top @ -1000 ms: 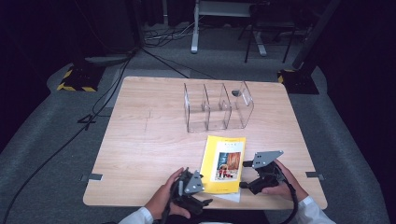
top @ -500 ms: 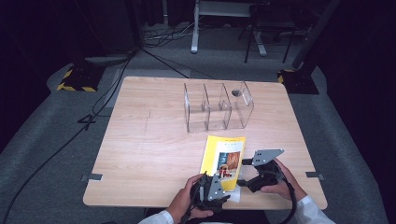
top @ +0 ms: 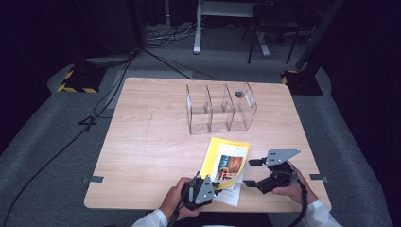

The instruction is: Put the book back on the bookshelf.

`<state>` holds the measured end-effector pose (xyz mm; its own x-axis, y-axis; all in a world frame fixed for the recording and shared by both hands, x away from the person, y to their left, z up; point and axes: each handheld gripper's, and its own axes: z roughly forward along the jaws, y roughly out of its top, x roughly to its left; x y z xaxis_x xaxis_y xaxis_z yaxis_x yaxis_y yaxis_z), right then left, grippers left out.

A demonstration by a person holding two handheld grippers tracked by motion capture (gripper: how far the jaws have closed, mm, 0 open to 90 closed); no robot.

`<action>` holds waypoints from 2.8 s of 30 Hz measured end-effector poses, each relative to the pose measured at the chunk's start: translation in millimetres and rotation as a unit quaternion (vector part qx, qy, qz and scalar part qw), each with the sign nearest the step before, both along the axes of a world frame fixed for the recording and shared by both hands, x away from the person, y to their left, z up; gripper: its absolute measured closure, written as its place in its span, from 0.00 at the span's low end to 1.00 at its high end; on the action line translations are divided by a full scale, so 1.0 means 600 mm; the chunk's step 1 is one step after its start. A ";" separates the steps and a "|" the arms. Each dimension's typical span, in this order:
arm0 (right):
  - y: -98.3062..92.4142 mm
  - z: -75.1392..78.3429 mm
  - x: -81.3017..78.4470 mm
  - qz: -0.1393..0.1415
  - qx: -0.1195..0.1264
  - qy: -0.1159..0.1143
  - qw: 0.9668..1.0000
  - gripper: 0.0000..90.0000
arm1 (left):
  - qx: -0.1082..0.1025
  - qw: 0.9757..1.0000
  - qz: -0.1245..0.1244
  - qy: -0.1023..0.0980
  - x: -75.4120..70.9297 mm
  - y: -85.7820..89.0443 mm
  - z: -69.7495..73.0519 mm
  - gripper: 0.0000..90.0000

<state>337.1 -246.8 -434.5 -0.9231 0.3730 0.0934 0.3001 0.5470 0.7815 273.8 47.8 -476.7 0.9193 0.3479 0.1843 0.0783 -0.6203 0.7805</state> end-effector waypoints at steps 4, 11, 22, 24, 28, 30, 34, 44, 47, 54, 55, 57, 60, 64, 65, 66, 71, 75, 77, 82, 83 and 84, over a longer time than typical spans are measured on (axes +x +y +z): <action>-0.014 0.009 -0.004 -0.014 0.025 -0.014 0.999 0.26 | -0.005 1.000 -0.006 0.011 0.005 0.023 0.004 0.86; -0.004 0.032 -0.004 -0.024 0.044 -0.065 0.997 0.26 | -0.009 0.999 -0.008 0.033 0.014 0.073 0.008 0.87; 0.090 0.030 0.020 0.047 0.003 -0.096 0.994 0.26 | -0.018 0.998 0.009 0.052 0.028 0.140 0.010 0.87; 0.101 0.023 0.023 0.058 0.000 -0.092 0.994 0.26 | -0.018 0.998 0.013 0.054 0.030 0.148 0.011 0.87; 0.115 0.009 0.027 0.078 -0.011 -0.092 0.993 0.26 | -0.020 0.998 0.017 0.058 0.035 0.163 0.011 0.86; 0.117 0.004 0.029 0.084 -0.011 -0.086 0.993 0.26 | -0.020 0.998 0.021 0.057 0.036 0.169 0.011 0.86; 0.121 -0.011 0.032 0.091 -0.032 -0.090 0.991 0.27 | -0.020 0.998 0.029 0.057 0.040 0.184 0.012 0.86; 0.129 -0.049 0.040 0.058 -0.103 -0.142 0.983 0.44 | -0.024 0.997 0.047 0.062 0.058 0.216 0.011 0.83; 0.125 -0.061 0.044 0.059 -0.097 -0.157 0.981 0.56 | -0.024 0.996 0.051 0.063 0.065 0.224 0.012 0.82; 0.115 -0.060 0.040 0.076 -0.055 -0.194 0.976 0.82 | -0.036 0.994 0.075 0.063 0.080 0.240 0.014 0.79; 0.118 -0.060 0.036 0.083 -0.061 -0.203 0.974 0.84 | -0.035 0.994 0.086 0.060 0.082 0.241 0.014 0.76; 0.123 -0.059 0.031 0.089 -0.066 -0.213 0.971 0.86 | -0.024 0.993 0.104 0.052 0.079 0.240 0.019 0.69; 0.127 -0.056 0.028 0.095 -0.073 -0.222 0.968 0.87 | -0.024 0.994 0.102 0.043 0.067 0.234 0.030 0.59; 0.130 -0.053 0.027 0.095 -0.077 -0.222 0.967 0.87 | -0.036 0.993 0.105 0.031 0.050 0.220 0.050 0.47; 0.132 -0.051 0.026 0.097 -0.080 -0.225 0.966 0.87 | -0.038 0.994 0.102 0.029 0.047 0.215 0.052 0.46; 0.133 -0.051 0.026 0.097 -0.082 -0.225 0.966 0.88 | -0.038 0.994 0.098 0.028 0.042 0.205 0.056 0.44; 0.141 -0.047 0.022 0.100 -0.087 -0.224 0.966 0.88 | -0.024 0.990 0.136 0.038 0.038 0.149 0.062 0.31; 0.144 -0.044 0.020 0.096 -0.090 -0.222 0.966 0.88 | 0.010 0.989 0.143 0.033 0.035 0.110 0.059 0.31; 0.146 -0.043 0.019 0.095 -0.094 -0.220 0.966 0.88 | 0.022 0.987 0.160 0.028 0.037 0.101 0.056 0.30; 0.150 -0.040 0.016 0.096 -0.098 -0.216 0.967 0.87 | 0.056 0.984 0.168 0.017 0.043 0.101 0.042 0.41; 0.150 -0.040 0.017 0.096 -0.096 -0.214 0.967 0.87 | 0.057 0.984 0.167 0.020 0.045 0.104 0.039 0.46; 0.149 -0.040 0.018 0.095 -0.094 -0.210 0.969 0.86 | 0.059 0.984 0.165 0.019 0.046 0.107 0.037 0.55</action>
<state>347.9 -157.1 -458.6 -0.9187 0.1665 -0.3580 -0.1426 0.7057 0.6941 301.4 112.2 -454.2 0.7668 0.6072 0.2080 0.3190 -0.6418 0.6974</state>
